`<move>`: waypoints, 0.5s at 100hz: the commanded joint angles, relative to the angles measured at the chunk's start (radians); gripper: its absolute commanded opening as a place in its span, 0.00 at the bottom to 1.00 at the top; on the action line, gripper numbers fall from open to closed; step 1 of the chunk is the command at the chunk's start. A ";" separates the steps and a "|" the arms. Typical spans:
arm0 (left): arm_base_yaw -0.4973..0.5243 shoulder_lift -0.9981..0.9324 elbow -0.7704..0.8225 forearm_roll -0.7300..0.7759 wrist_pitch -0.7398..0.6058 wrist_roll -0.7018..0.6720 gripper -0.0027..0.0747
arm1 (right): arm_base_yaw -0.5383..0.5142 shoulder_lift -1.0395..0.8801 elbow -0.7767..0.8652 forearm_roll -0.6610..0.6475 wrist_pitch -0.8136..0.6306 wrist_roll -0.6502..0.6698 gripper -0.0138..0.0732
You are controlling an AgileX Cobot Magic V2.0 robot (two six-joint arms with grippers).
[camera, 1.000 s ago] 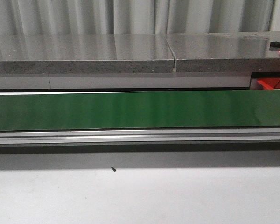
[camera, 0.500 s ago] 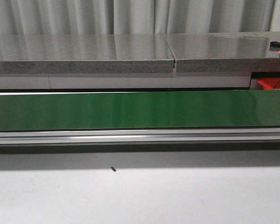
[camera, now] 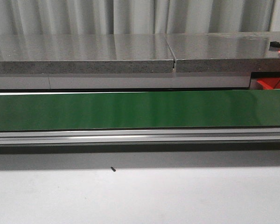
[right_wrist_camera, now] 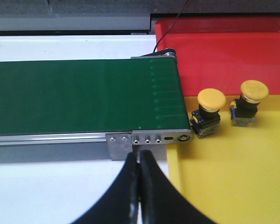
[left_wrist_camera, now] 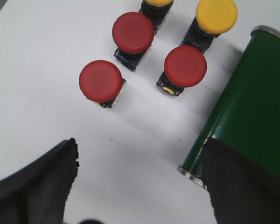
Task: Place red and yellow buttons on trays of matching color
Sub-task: 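Set the red button on the belt and open the left gripper, then grasp a second red button with the left gripper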
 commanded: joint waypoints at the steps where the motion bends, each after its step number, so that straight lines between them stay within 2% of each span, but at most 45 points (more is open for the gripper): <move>1: 0.014 0.007 -0.031 0.000 -0.041 -0.016 0.73 | -0.006 0.006 -0.024 -0.012 -0.067 -0.004 0.05; 30: 0.099 0.123 -0.031 -0.036 -0.080 -0.016 0.72 | -0.006 0.006 -0.024 -0.012 -0.067 -0.004 0.05; 50: 0.095 0.187 -0.031 -0.048 -0.156 -0.016 0.72 | -0.006 0.006 -0.024 -0.012 -0.067 -0.004 0.05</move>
